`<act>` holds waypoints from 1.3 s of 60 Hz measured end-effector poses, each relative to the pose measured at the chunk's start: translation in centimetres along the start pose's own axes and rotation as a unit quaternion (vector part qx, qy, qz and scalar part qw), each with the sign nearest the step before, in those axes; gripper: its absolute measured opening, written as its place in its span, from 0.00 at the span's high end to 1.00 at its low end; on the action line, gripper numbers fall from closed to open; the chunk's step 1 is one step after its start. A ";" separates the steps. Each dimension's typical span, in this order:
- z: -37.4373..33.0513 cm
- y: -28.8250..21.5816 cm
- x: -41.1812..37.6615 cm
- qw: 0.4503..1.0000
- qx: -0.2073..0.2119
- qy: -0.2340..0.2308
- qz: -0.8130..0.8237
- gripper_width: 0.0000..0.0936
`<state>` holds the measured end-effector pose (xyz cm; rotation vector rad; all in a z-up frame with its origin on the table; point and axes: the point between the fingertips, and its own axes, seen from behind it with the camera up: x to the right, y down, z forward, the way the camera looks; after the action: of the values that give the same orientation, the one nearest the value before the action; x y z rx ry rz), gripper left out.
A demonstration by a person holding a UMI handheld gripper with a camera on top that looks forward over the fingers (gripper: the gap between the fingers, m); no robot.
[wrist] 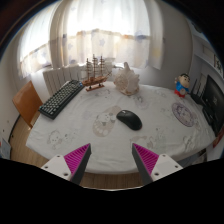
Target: Arrange mouse
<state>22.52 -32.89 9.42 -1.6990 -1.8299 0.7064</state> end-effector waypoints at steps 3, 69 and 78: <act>1.2 0.1 2.3 1.000 0.003 0.009 0.012 0.08; 23.8 -8.7 11.2 0.998 0.055 -0.019 -0.004 0.51; 19.3 -13.2 13.9 0.996 0.079 -0.030 0.021 0.54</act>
<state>-1.17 -20.21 5.26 -1.6328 -1.7338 0.9049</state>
